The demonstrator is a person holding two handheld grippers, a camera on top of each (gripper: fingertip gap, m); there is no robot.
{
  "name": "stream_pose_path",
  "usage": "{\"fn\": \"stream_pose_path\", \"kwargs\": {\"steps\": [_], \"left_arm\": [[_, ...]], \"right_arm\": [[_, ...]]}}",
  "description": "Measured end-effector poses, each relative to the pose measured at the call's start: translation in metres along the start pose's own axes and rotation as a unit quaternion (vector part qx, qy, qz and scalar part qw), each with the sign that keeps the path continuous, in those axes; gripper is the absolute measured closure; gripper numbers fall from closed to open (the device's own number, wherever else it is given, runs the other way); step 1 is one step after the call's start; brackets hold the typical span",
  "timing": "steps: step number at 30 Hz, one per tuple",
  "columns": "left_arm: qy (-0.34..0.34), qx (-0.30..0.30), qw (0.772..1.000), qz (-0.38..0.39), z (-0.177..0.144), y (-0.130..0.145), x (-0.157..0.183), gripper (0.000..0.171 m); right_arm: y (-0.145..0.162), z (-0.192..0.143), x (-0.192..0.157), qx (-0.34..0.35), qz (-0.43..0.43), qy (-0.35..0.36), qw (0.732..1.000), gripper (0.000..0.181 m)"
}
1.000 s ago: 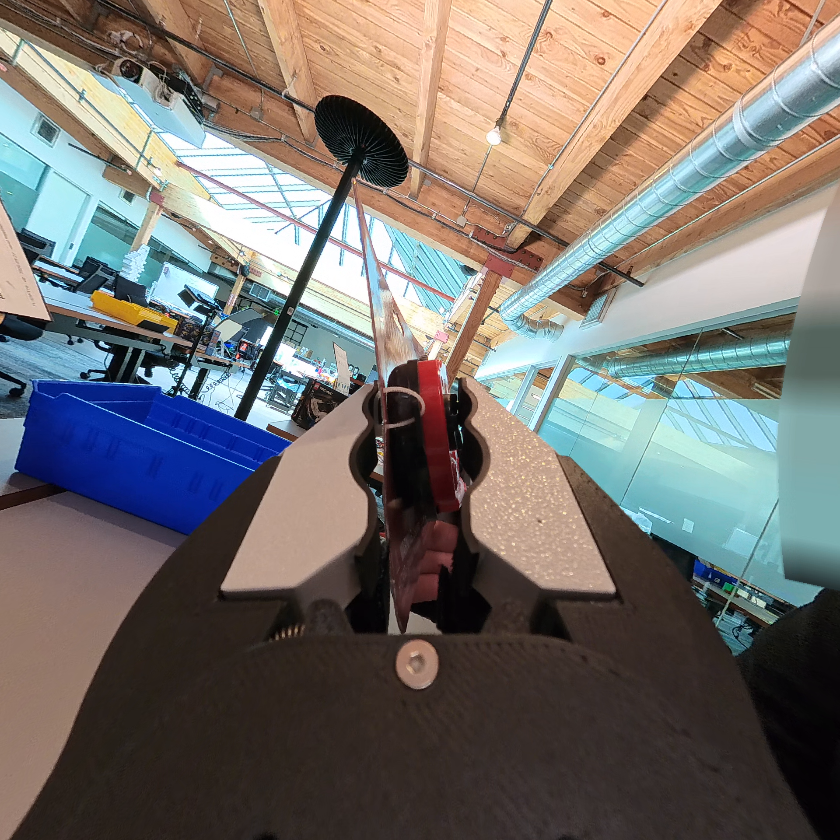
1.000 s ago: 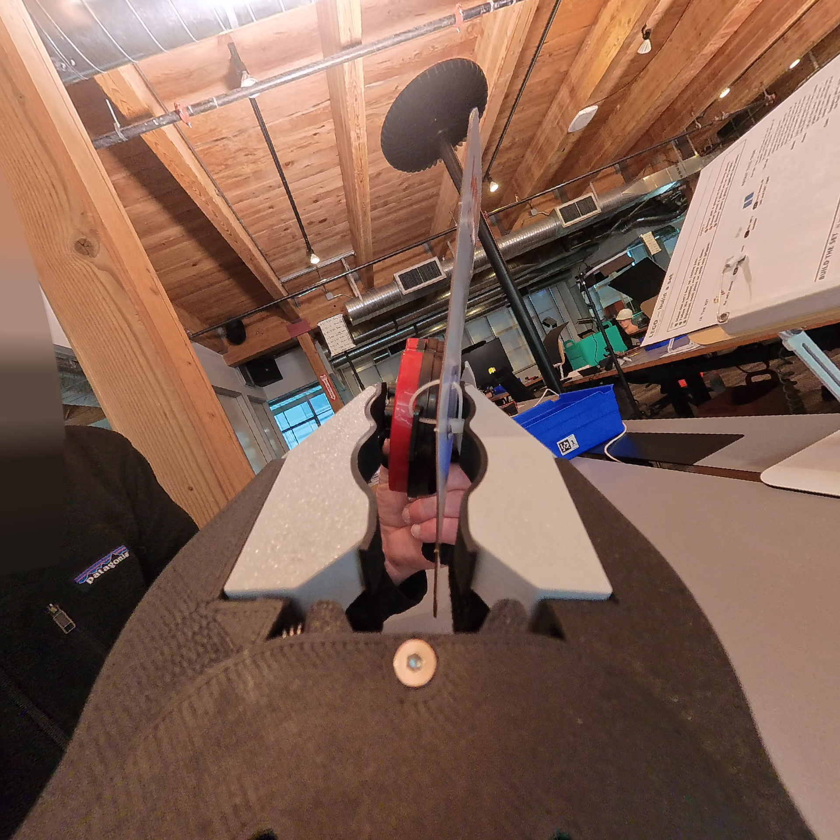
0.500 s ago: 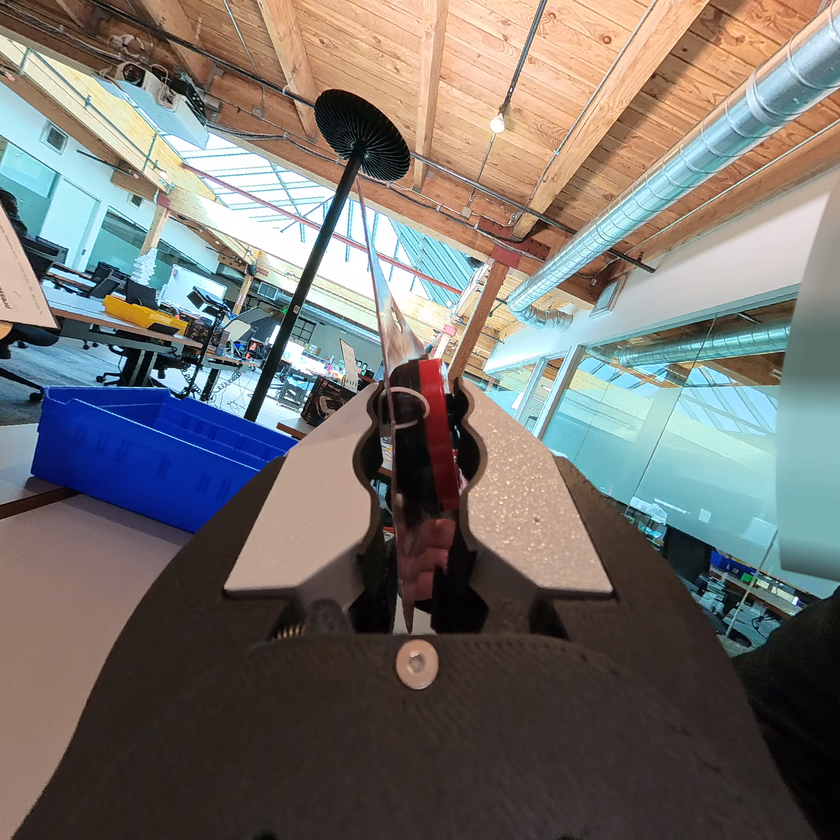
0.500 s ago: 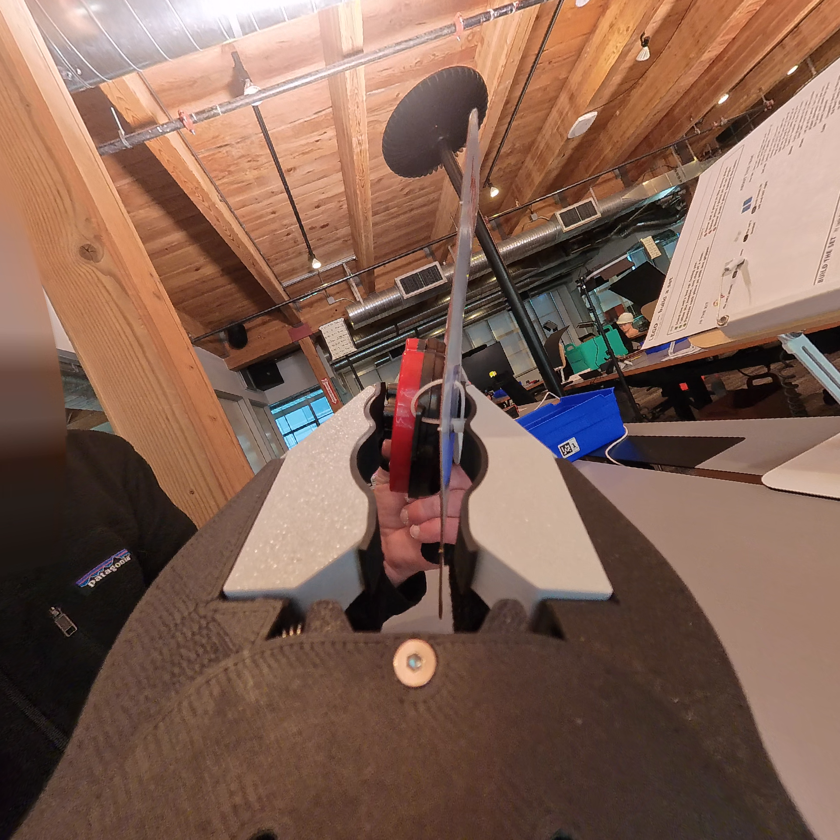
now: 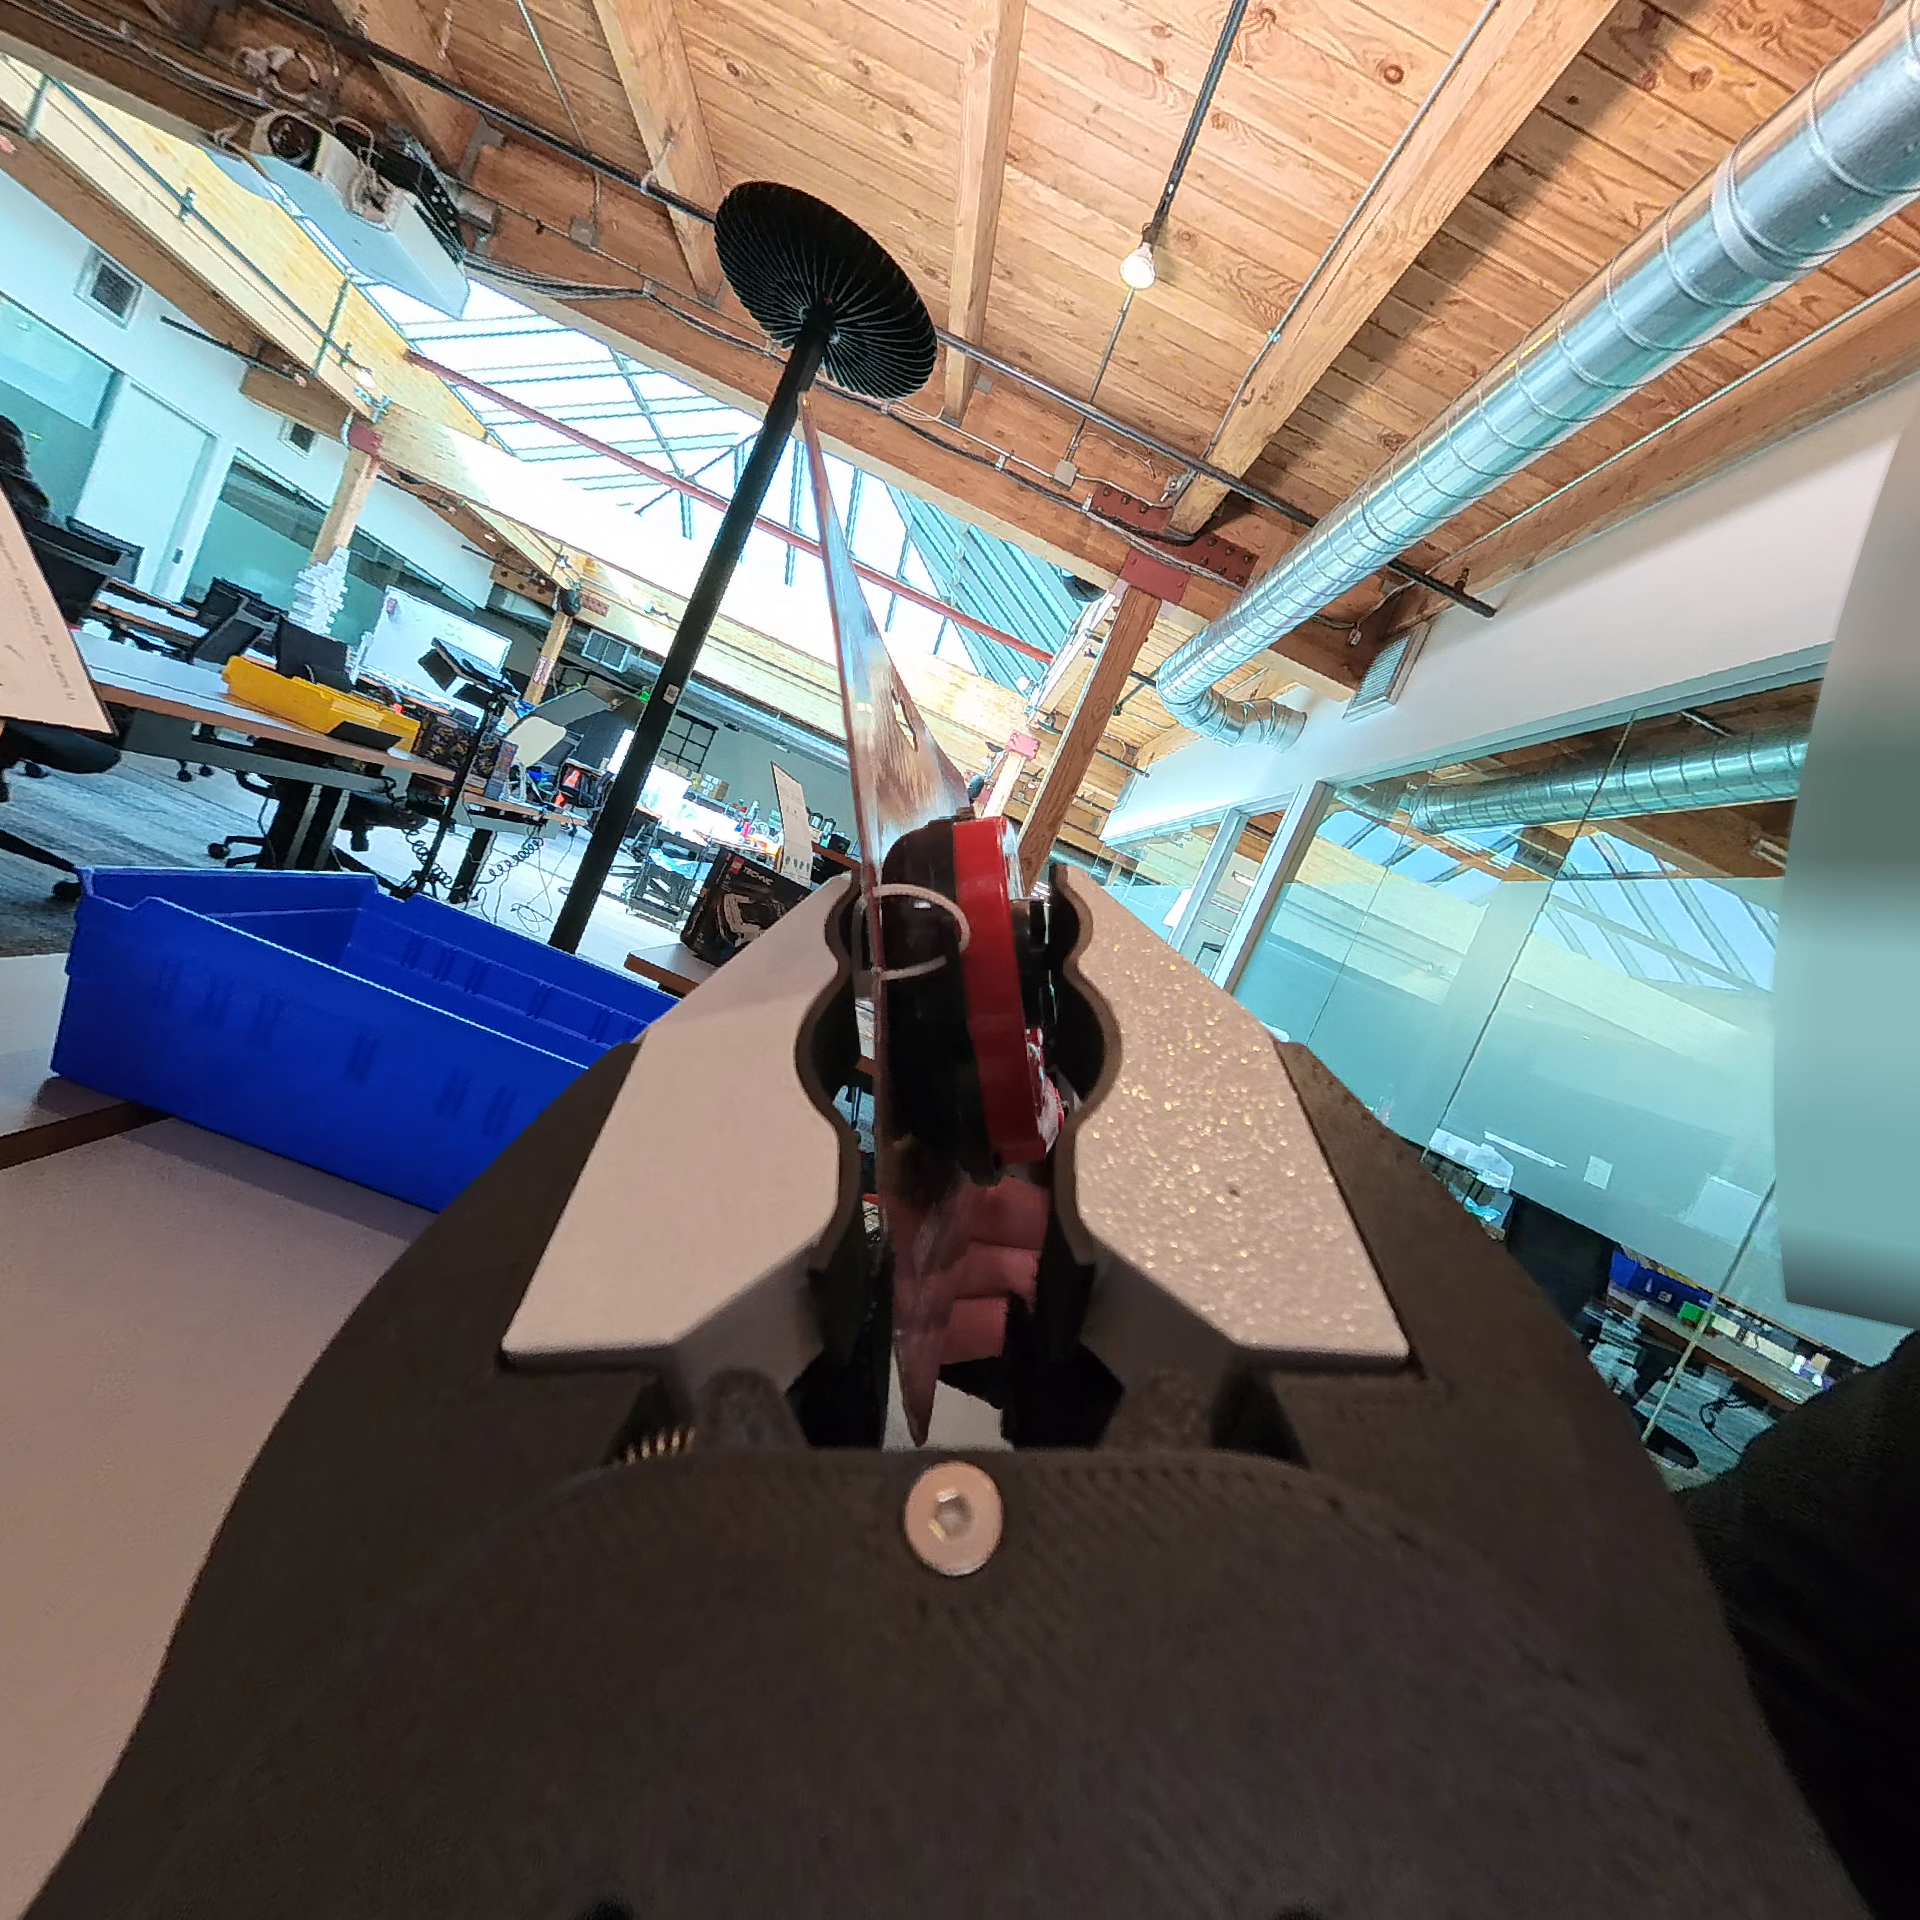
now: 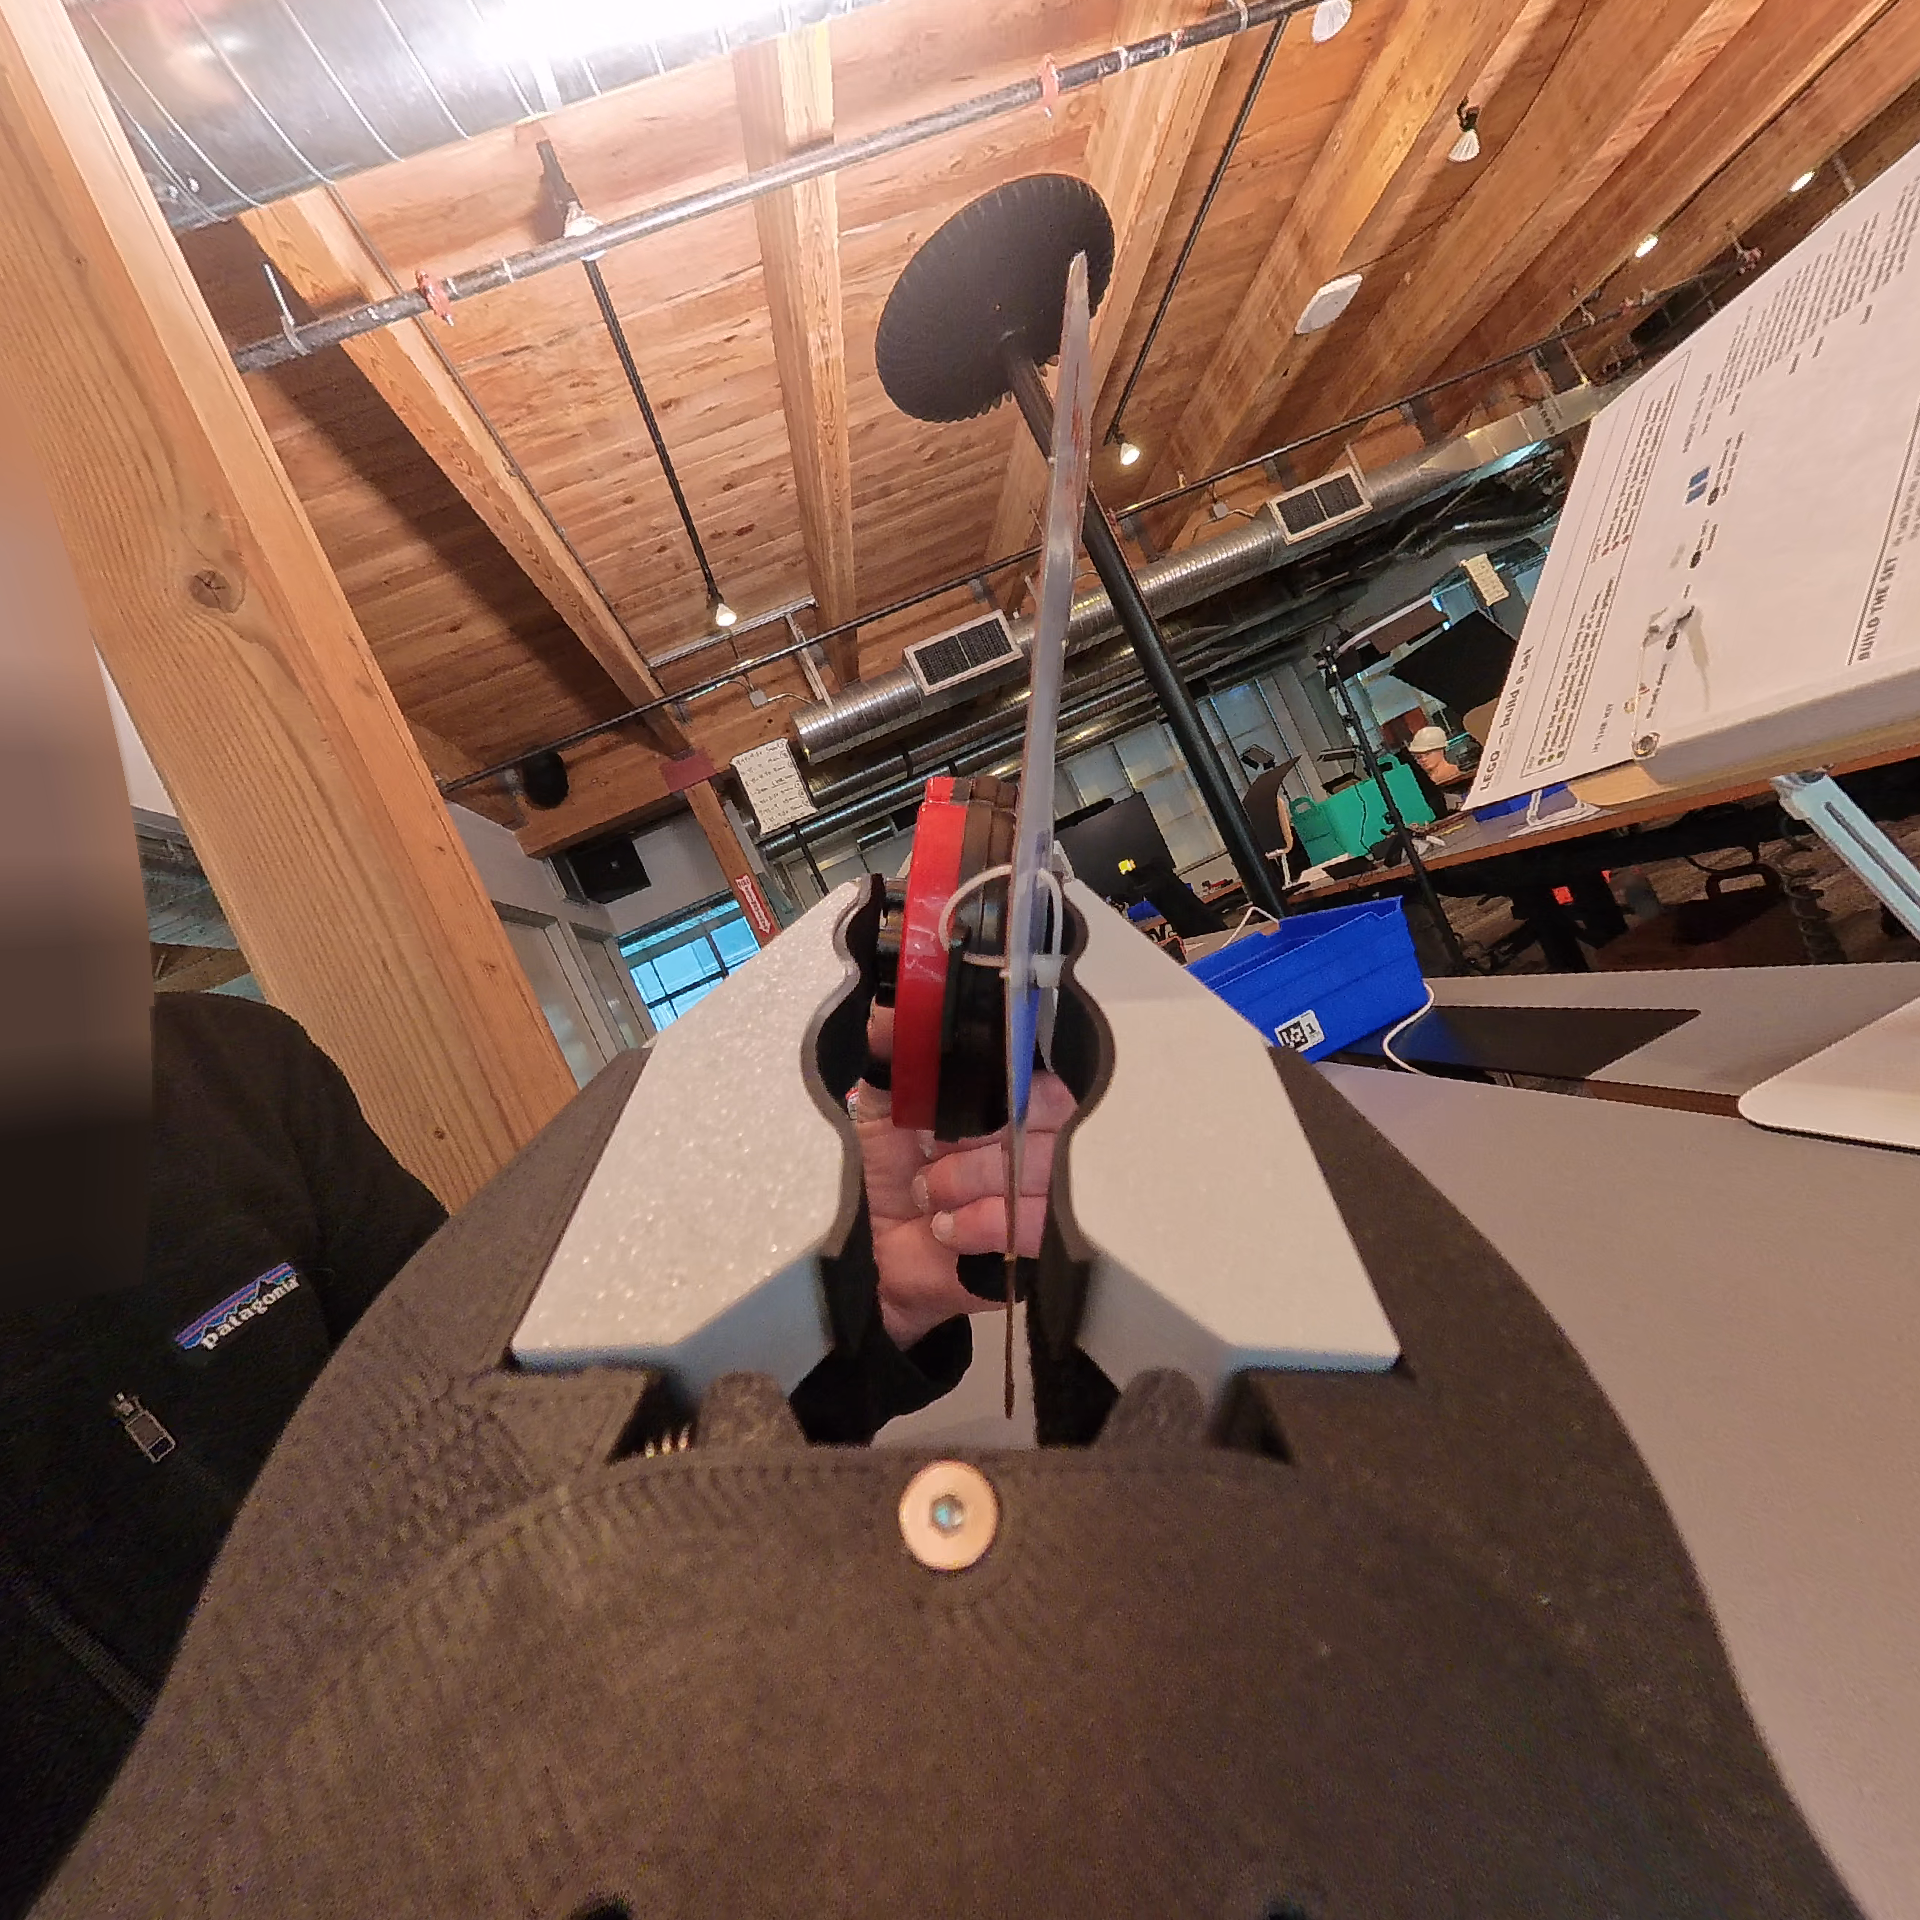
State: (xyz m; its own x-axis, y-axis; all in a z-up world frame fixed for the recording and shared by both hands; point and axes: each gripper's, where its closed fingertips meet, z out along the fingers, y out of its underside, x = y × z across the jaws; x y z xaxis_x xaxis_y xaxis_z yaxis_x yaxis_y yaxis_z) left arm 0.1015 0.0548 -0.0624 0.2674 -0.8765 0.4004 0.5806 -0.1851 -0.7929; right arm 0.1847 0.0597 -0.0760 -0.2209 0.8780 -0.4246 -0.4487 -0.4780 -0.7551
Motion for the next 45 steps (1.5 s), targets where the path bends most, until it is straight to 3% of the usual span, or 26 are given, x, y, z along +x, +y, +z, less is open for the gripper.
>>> {"fn": "stream_pose_path", "kwargs": {"steps": [17, 24, 28, 32, 35, 36, 37, 45], "left_arm": [[-0.022, -0.078, 0.997, 0.001, -0.004, 0.024, -0.017, 0.138], [-0.034, 0.012, 0.999, -0.041, -0.010, 0.002, -0.030, 0.143], [-0.026, 0.058, 0.996, -0.057, -0.009, -0.005, -0.030, 0.144], [-0.013, 0.075, 0.995, -0.057, -0.006, -0.008, -0.024, 0.144], [-0.014, 0.071, 0.996, -0.043, -0.006, -0.007, -0.023, 0.144], [-0.010, 0.076, 0.996, -0.043, -0.006, -0.008, -0.022, 0.145], [-0.004, 0.078, 0.996, -0.043, -0.006, -0.008, -0.020, 0.144], [-0.016, 0.053, 0.998, -0.031, -0.002, -0.003, -0.023, 0.140]], "right_arm": [[-0.008, -0.003, 0.020, 0.044, 0.023, 0.024, 0.998, 0.156], [0.010, 0.010, 0.023, -0.039, 0.015, 0.049, 0.998, 0.141], [0.019, 0.013, 0.023, -0.081, 0.004, 0.067, 0.994, 0.146], [0.006, 0.012, 0.015, -0.045, 0.010, 0.056, 0.997, 0.146], [-0.009, 0.008, 0.012, 0.008, 0.026, 0.051, 0.998, 0.135], [-0.010, 0.008, 0.012, 0.014, 0.024, 0.053, 0.998, 0.137], [-0.010, 0.008, 0.013, 0.015, 0.017, 0.061, 0.998, 0.151], [-0.014, 0.002, 0.018, 0.051, 0.021, 0.066, 0.996, 0.157]]}}
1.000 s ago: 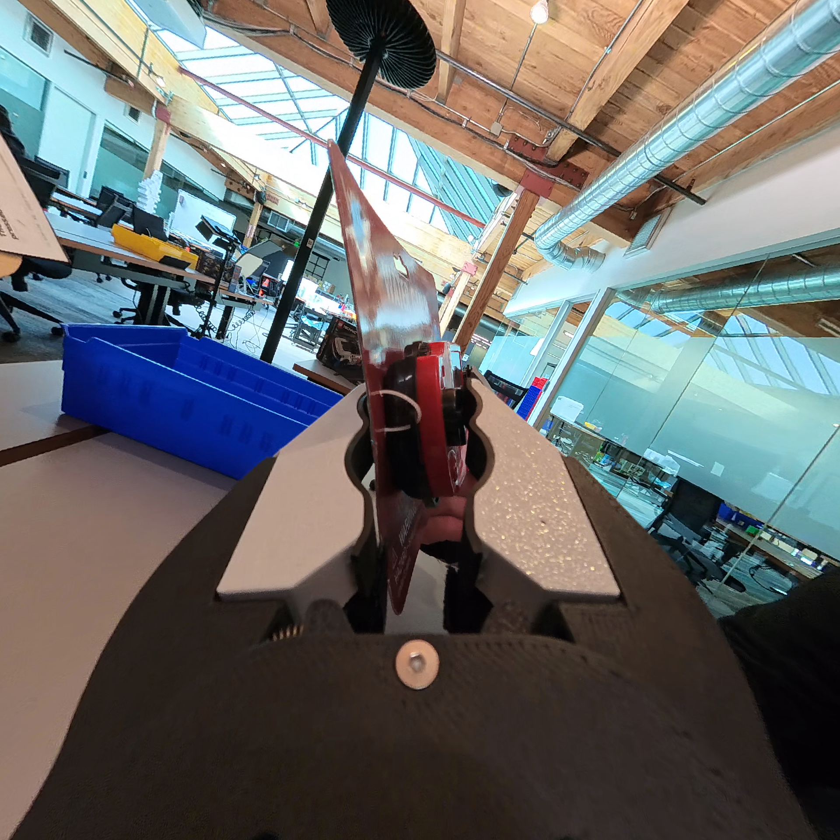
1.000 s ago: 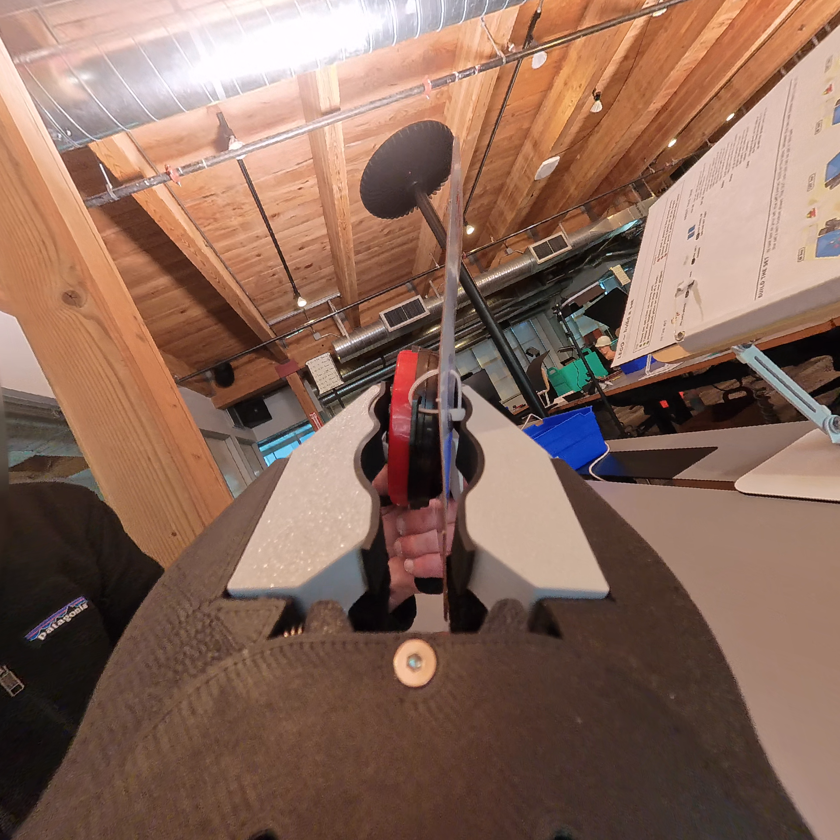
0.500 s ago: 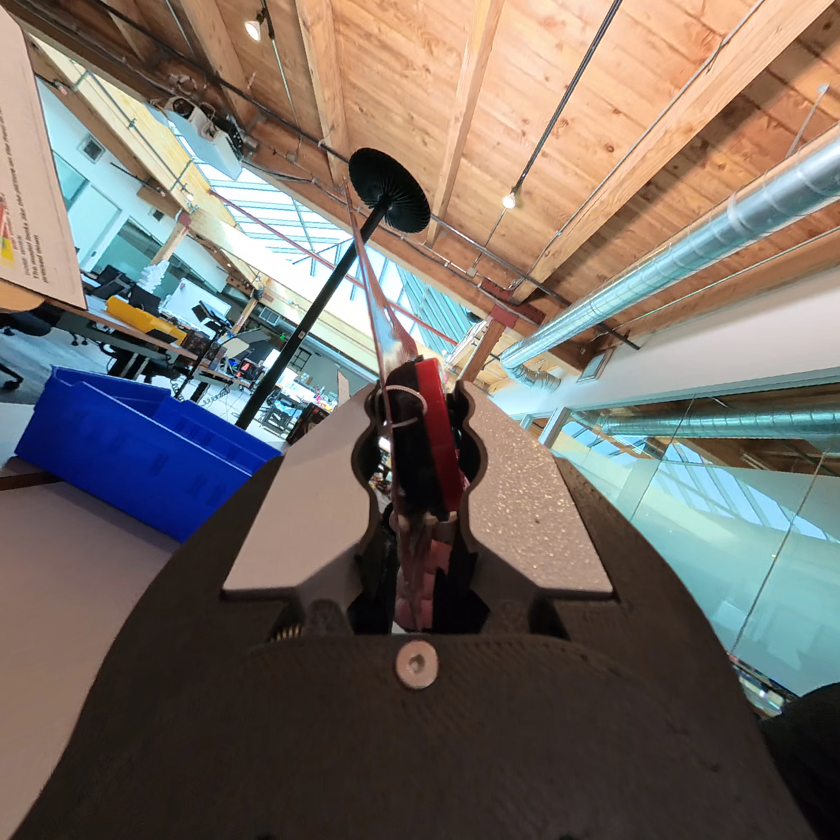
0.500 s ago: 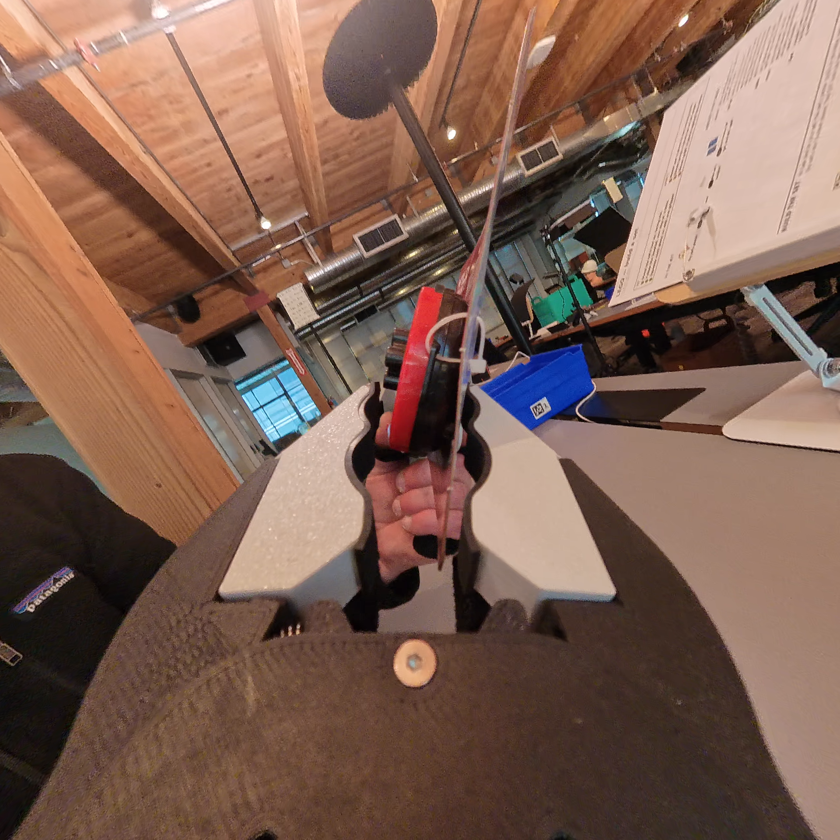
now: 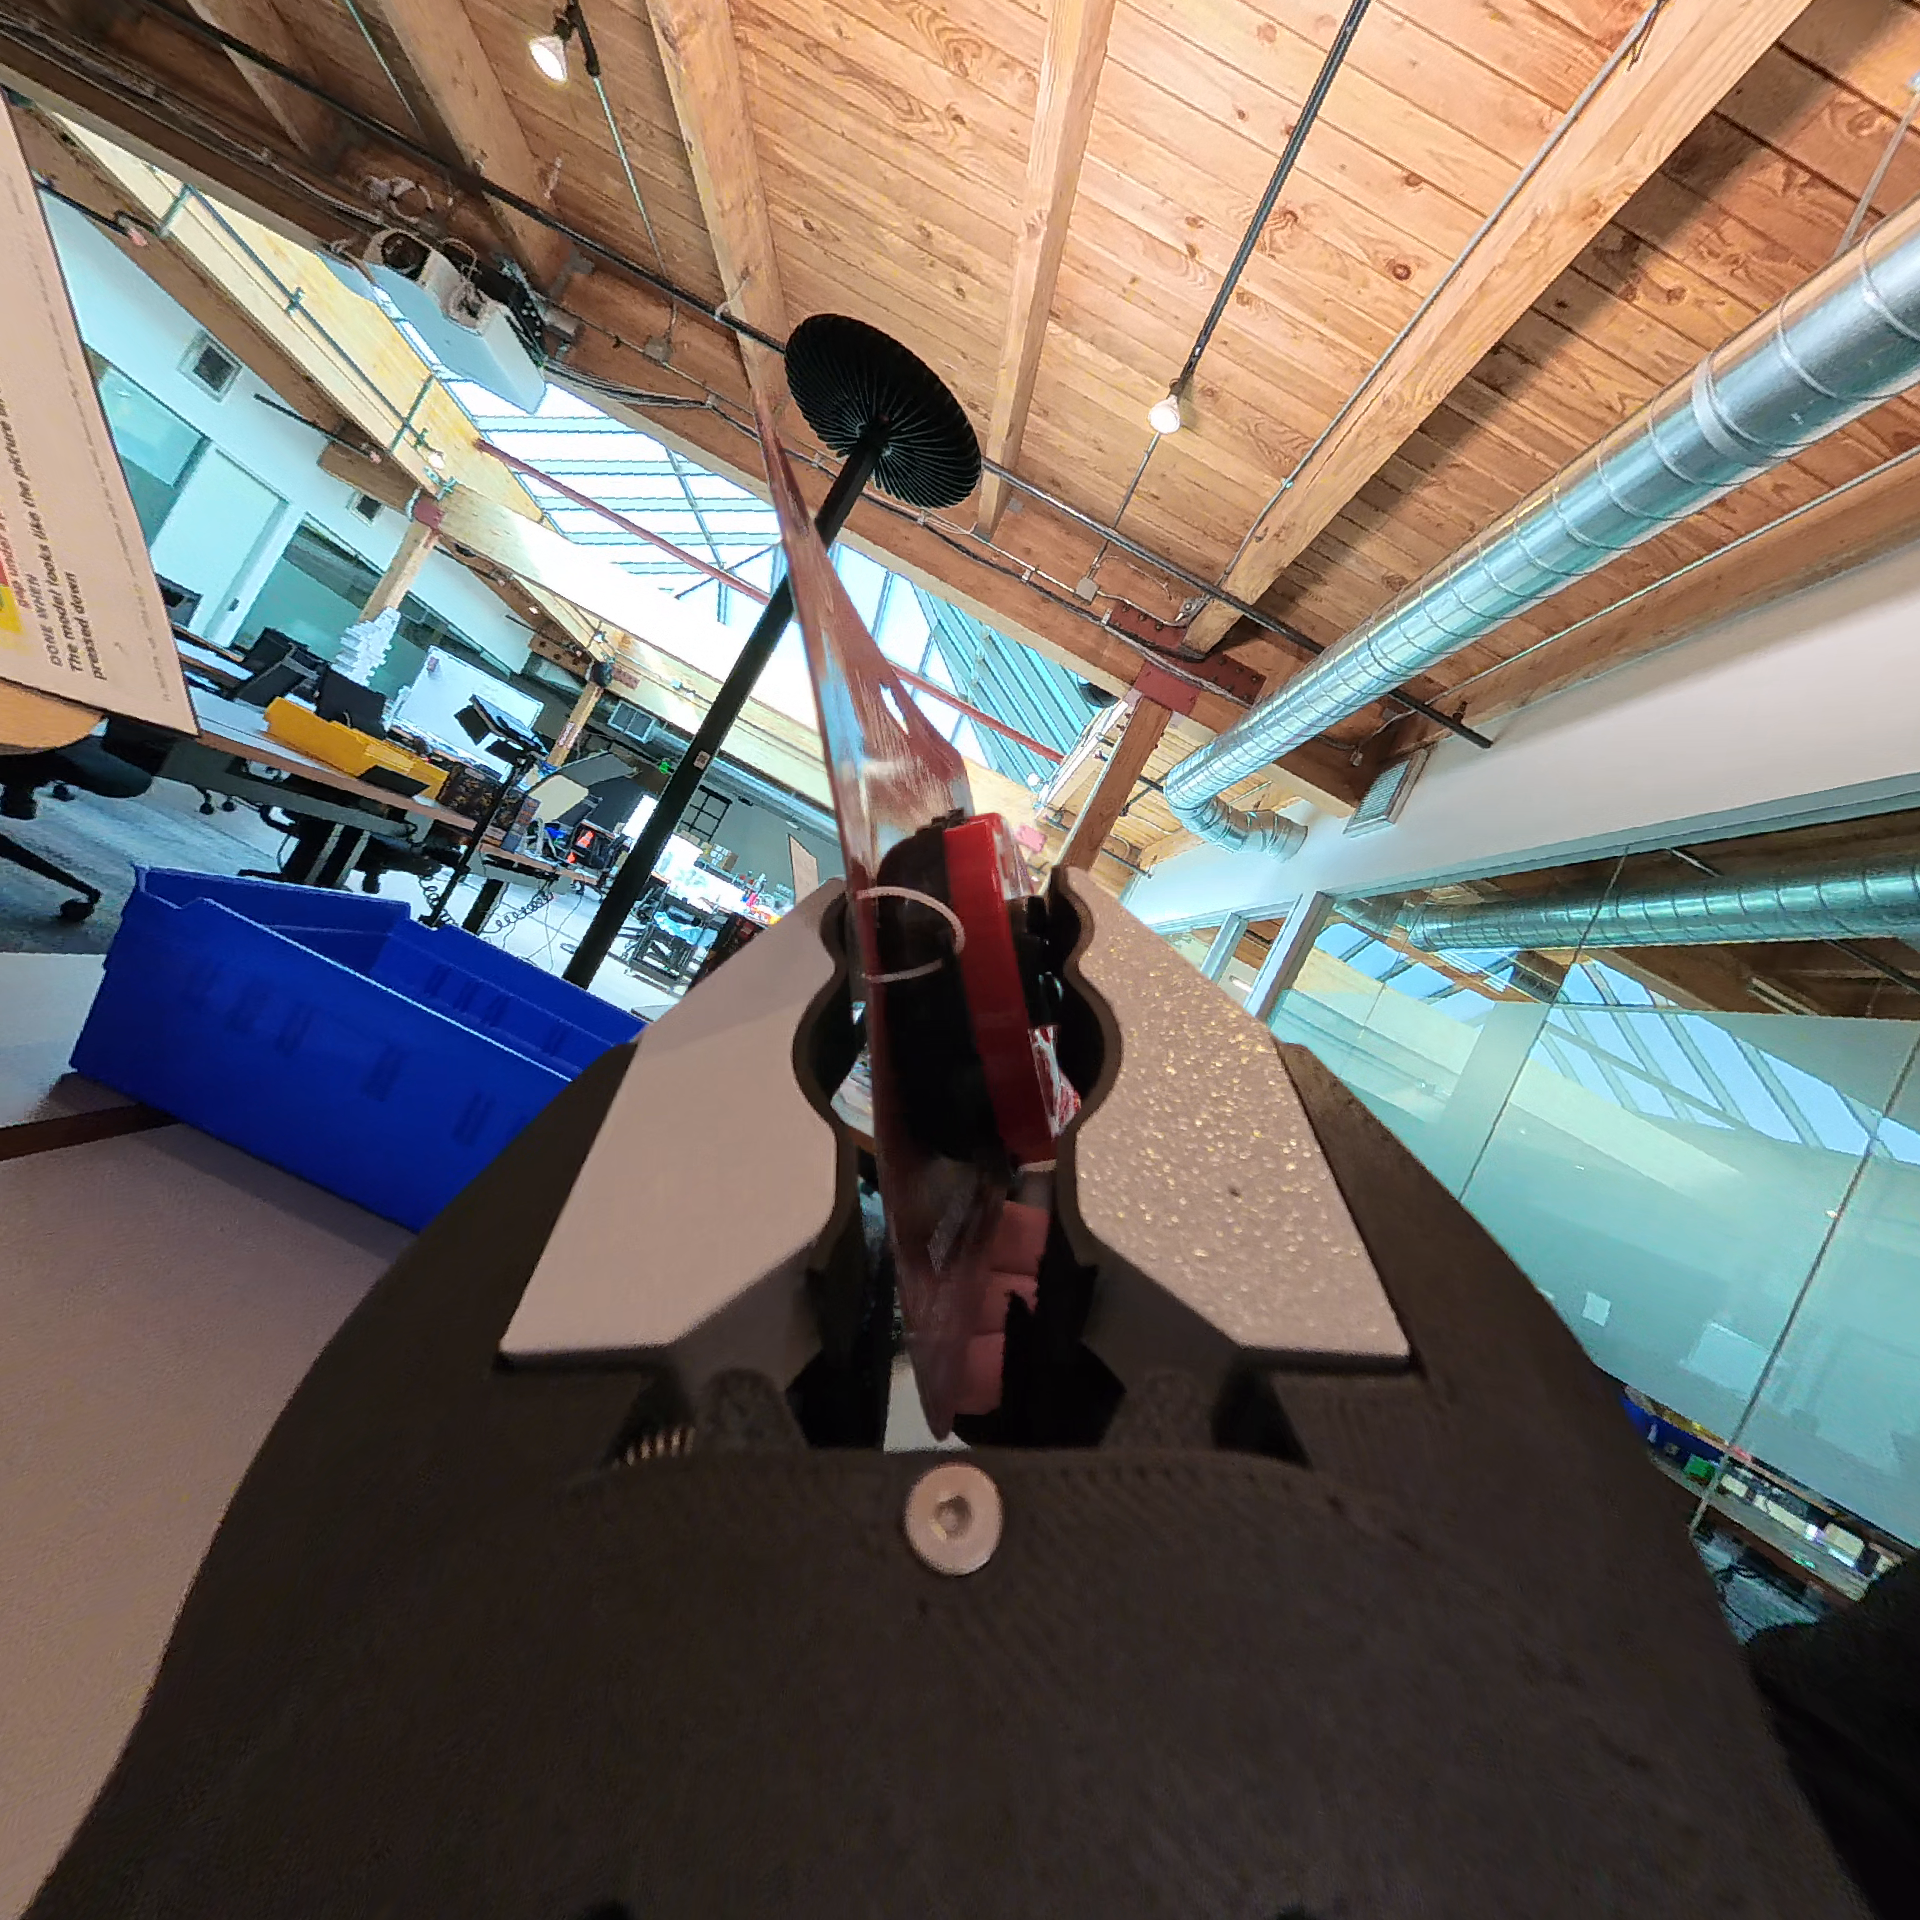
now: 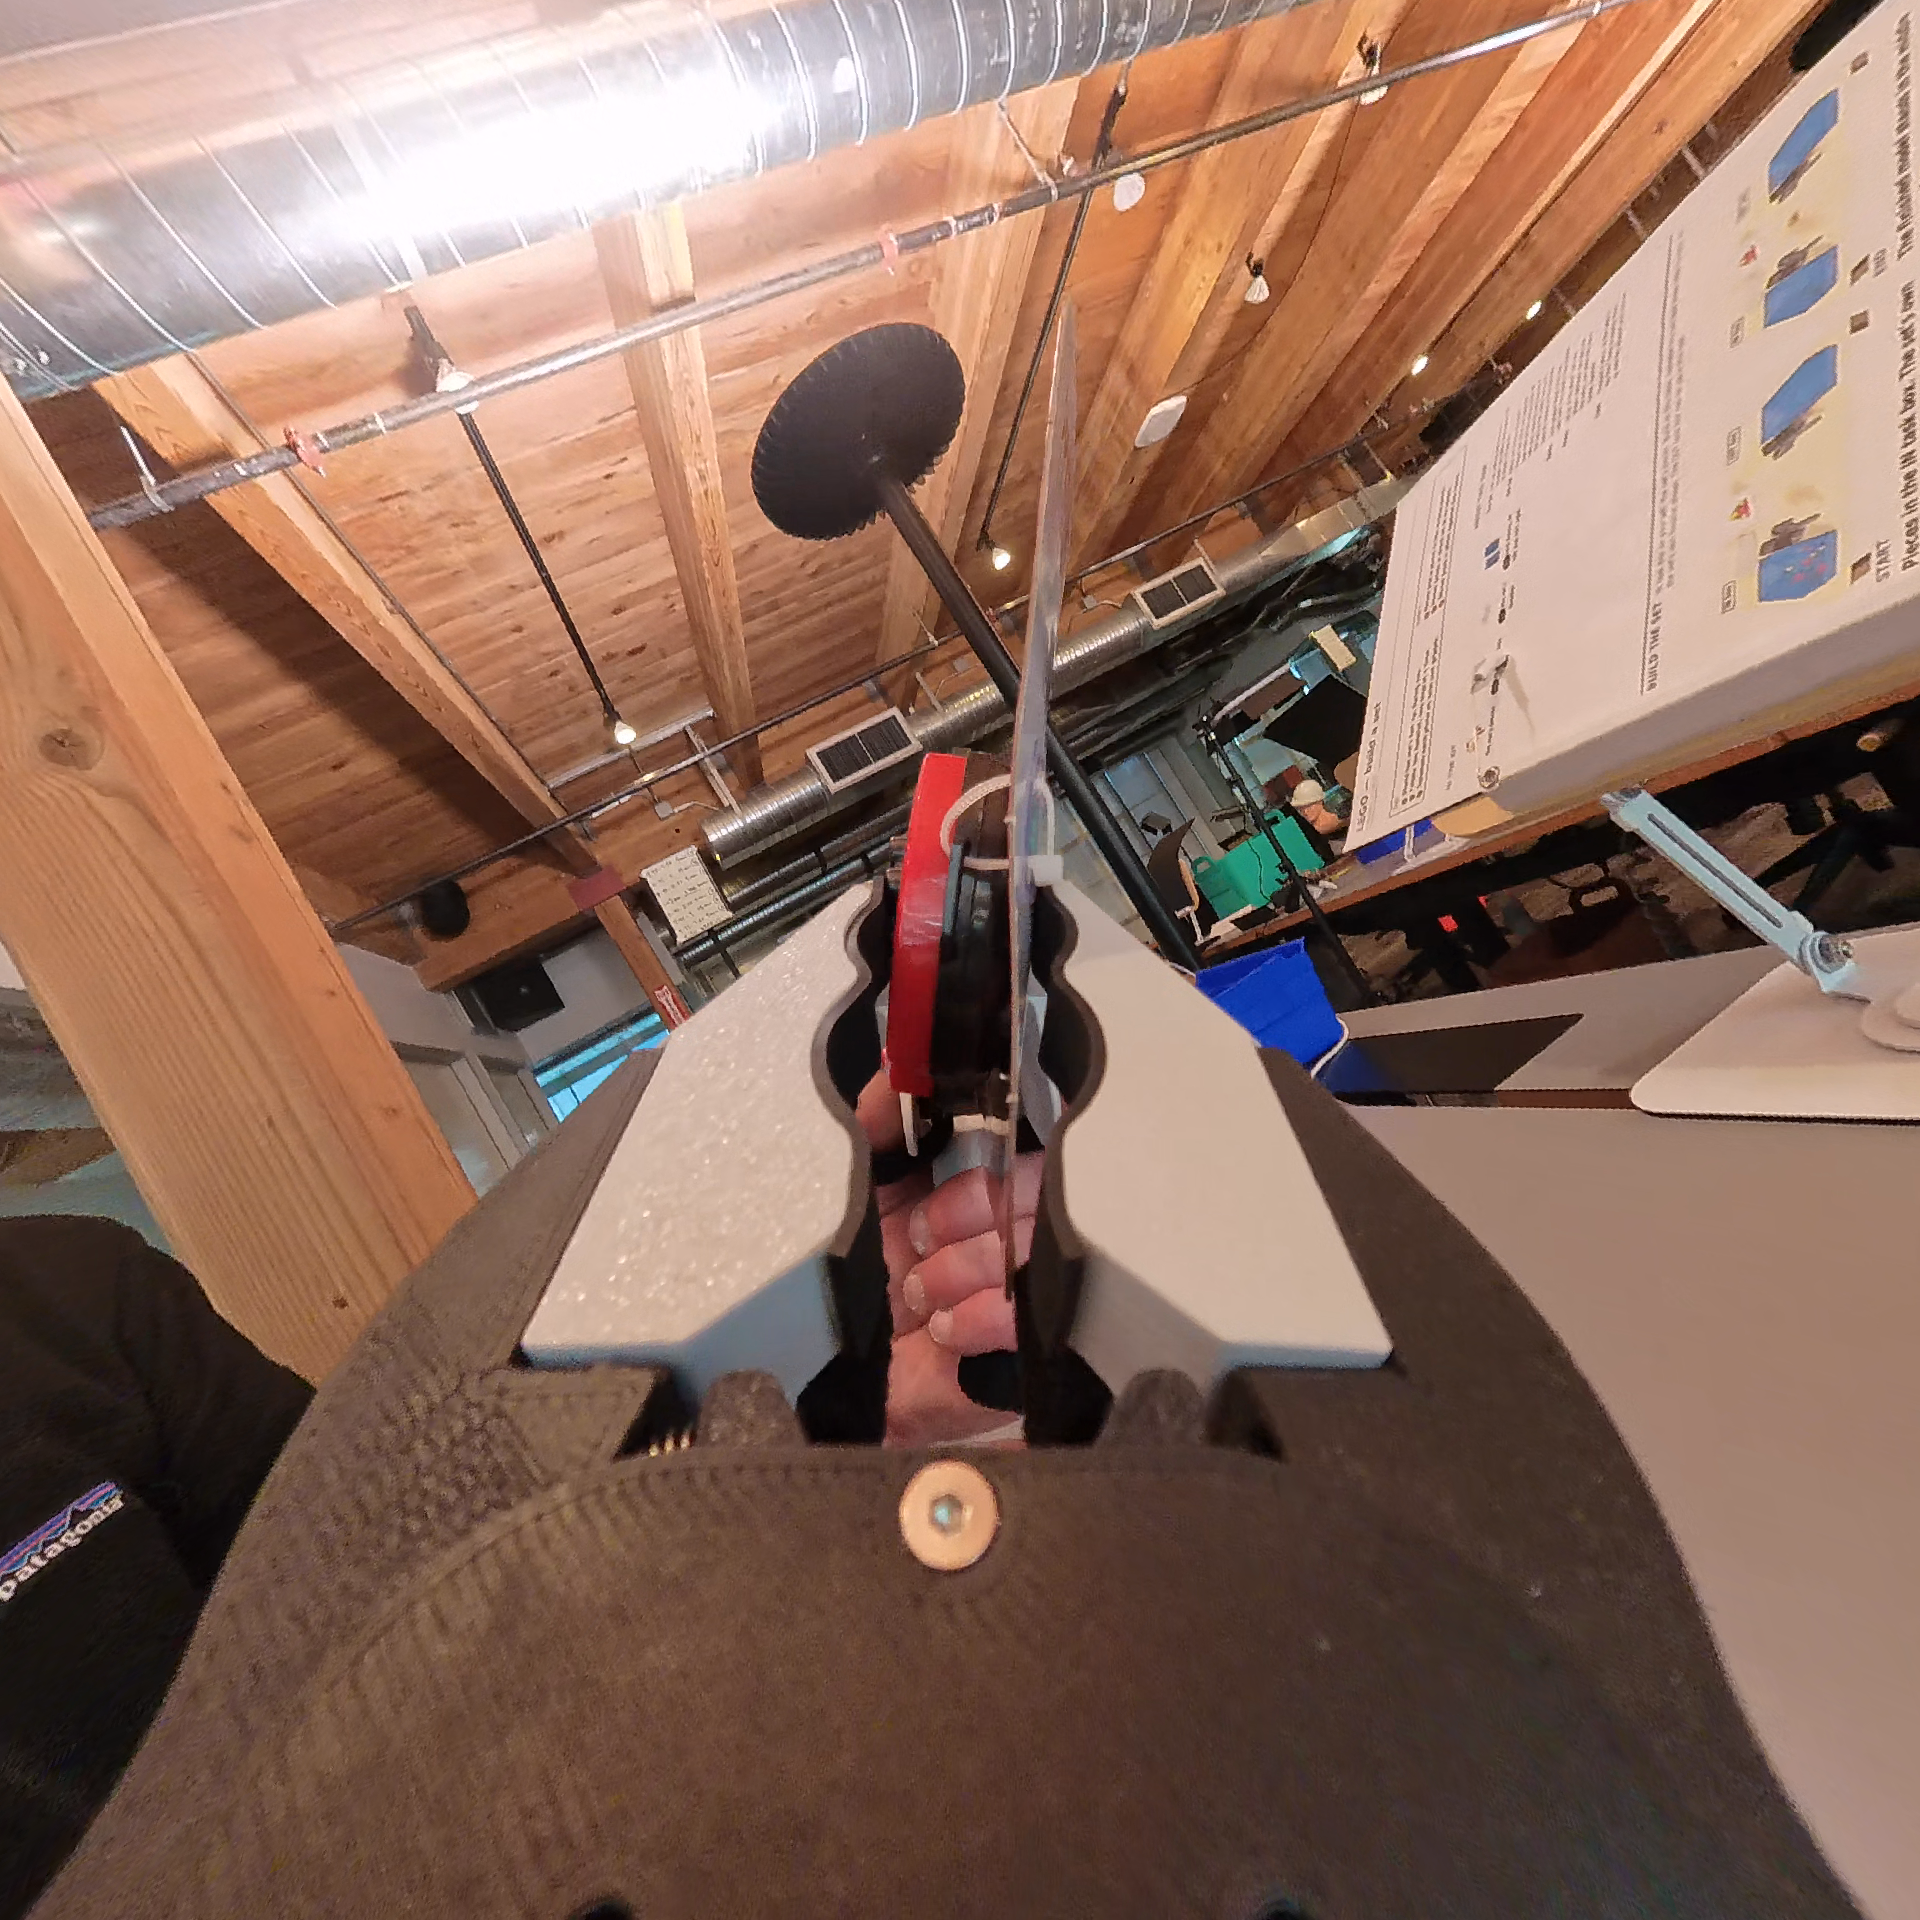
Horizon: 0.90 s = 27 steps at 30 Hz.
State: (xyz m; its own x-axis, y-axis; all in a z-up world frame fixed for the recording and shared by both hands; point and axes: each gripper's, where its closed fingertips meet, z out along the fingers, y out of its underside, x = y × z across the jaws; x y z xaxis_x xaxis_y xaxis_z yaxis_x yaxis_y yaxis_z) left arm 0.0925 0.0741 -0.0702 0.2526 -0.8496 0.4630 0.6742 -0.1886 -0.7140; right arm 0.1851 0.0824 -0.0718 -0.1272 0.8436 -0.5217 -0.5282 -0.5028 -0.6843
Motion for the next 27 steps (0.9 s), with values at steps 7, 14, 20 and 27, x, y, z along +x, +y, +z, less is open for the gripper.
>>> {"fn": "stream_pose_path", "kwargs": {"steps": [7, 14, 20, 27], "left_arm": [[-0.021, -0.065, 0.997, 0.030, -0.003, 0.007, -0.001, 0.129], [-0.029, -0.180, 0.983, 0.036, -0.004, 0.043, -0.003, 0.128], [-0.029, -0.239, 0.970, 0.047, -0.006, 0.069, -0.006, 0.131], [-0.017, -0.190, 0.981, 0.039, -0.001, 0.059, -0.005, 0.136]], "right_arm": [[-0.015, -0.007, 0.003, 0.069, 0.008, -0.017, 0.997, 0.157], [-0.024, -0.015, 0.002, 0.102, 0.010, -0.021, 0.994, 0.158], [-0.029, -0.019, -0.001, 0.115, 0.002, -0.021, 0.993, 0.157], [-0.028, -0.023, -0.002, 0.115, -0.008, -0.019, 0.993, 0.156]]}}
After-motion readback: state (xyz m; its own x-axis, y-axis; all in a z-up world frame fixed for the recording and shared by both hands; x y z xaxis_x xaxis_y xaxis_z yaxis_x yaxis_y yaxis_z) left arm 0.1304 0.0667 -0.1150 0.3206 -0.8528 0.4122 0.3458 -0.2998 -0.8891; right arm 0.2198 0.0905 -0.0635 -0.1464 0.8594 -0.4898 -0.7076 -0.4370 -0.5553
